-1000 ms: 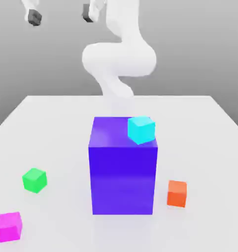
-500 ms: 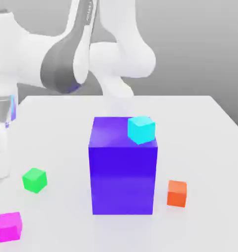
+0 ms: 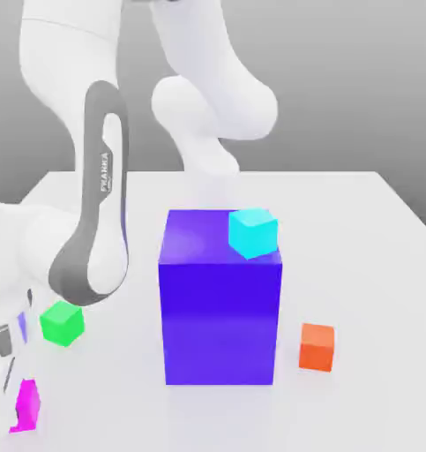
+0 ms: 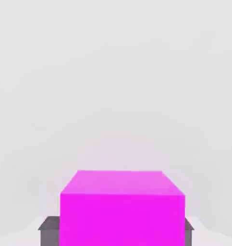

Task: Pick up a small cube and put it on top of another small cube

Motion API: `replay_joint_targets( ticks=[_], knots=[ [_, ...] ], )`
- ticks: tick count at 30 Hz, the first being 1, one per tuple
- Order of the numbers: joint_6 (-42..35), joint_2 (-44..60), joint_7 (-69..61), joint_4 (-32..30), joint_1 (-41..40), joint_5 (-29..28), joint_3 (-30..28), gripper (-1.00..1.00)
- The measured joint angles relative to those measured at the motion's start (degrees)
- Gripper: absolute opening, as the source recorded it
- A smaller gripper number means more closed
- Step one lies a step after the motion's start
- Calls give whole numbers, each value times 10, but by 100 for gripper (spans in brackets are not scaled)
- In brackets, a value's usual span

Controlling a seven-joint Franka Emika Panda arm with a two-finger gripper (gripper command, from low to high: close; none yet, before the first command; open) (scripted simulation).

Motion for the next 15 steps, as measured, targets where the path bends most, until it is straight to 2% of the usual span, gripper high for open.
replay_joint_targets(
  ticks=[6, 15],
  knots=[
    [-69, -95, 11, -27, 6, -15, -13, -100],
    [-74, -279, 36, -206, -41, -58, -61, -100]
  ],
)
